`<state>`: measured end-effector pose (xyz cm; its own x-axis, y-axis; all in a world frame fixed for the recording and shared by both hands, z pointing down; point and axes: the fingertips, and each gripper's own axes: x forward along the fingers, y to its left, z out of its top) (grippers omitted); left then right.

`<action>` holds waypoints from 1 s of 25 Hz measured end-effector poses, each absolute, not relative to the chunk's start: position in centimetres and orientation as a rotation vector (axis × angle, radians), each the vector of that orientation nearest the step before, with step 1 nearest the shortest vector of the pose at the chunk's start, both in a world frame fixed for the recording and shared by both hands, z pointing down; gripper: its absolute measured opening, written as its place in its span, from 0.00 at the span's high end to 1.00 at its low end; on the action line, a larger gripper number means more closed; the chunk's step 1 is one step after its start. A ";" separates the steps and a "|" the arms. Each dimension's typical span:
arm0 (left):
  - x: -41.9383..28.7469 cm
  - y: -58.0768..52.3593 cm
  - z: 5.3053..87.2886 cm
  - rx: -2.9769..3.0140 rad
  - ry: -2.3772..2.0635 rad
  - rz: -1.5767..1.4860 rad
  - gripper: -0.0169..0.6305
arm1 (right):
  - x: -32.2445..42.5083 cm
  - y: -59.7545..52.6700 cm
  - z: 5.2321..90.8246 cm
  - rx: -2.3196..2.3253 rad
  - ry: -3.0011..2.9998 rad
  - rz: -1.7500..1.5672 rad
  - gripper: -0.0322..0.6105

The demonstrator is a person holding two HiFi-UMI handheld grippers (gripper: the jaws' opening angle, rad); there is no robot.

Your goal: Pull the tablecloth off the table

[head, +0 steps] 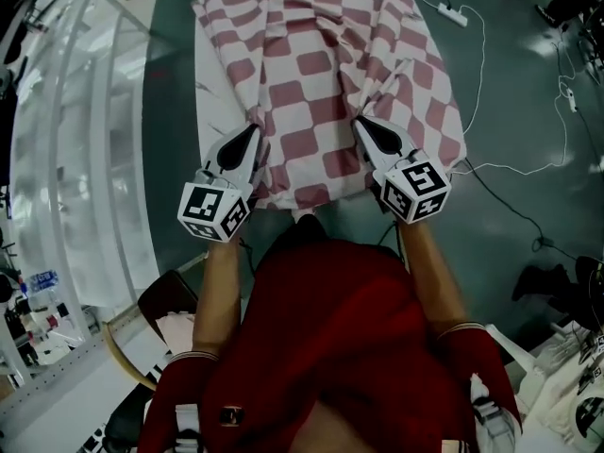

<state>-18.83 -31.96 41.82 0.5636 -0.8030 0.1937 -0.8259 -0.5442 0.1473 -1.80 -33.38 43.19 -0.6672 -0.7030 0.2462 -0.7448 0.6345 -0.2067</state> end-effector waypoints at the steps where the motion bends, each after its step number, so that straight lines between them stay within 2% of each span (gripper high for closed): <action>1: -17.8 -30.8 41.6 2.578 -1.368 0.152 0.96 | -0.8 -32.3 43.1 1.208 -2.720 0.440 0.93; 5: -13.8 -25.2 41.6 2.563 -1.412 0.145 0.96 | 3.4 -26.8 43.7 1.204 -2.758 0.448 0.93; 9: -12.8 -22.4 39.4 2.544 -1.463 0.128 0.96 | 5.1 -24.4 42.5 1.191 -2.776 0.473 0.93; 18: -9.3 -9.9 38.3 2.559 -1.460 0.065 0.96 | 5.6 -11.9 42.5 1.076 -2.860 0.506 0.93; 25: -9.9 -6.8 36.2 2.565 -1.447 0.021 0.96 | 5.5 -9.6 40.5 1.099 -2.881 0.537 0.93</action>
